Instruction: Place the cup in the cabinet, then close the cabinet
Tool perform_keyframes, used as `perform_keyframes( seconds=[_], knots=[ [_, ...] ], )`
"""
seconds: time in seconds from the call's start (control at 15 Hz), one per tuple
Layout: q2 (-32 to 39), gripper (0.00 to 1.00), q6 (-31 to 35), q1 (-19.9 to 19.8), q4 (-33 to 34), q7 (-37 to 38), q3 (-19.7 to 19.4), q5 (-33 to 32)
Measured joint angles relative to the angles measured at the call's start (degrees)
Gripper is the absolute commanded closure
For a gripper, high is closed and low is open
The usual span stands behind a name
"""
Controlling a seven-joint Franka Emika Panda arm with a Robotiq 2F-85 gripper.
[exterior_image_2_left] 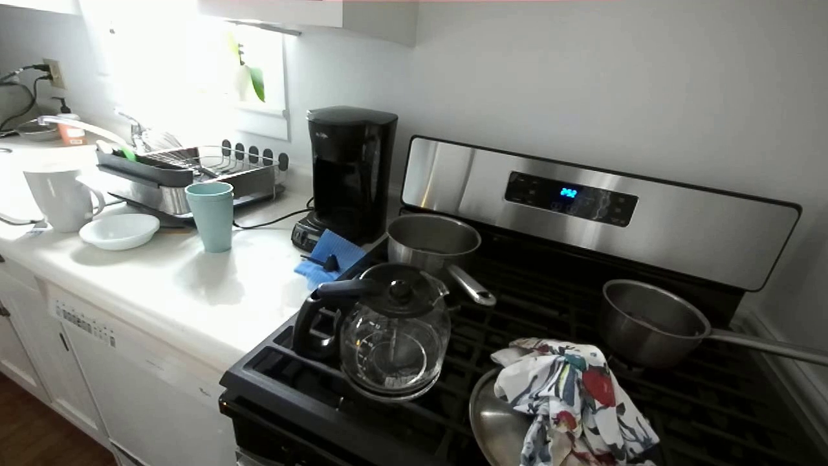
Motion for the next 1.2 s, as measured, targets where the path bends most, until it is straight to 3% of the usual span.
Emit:
perform_keyframes(
  seconds=[0.27,0.8,1.2],
  knots=[
    [-1.85,0.00,-1.69,1.87,0.00,-1.95,0.16,-1.22],
    [-6.09,0.00,-11.52,7.15,0.01,-6.25,2.10,-4.00],
    [-9.93,0.00,-20.66,12.72,0.02,-6.90,3.33,-10.61]
  ],
)
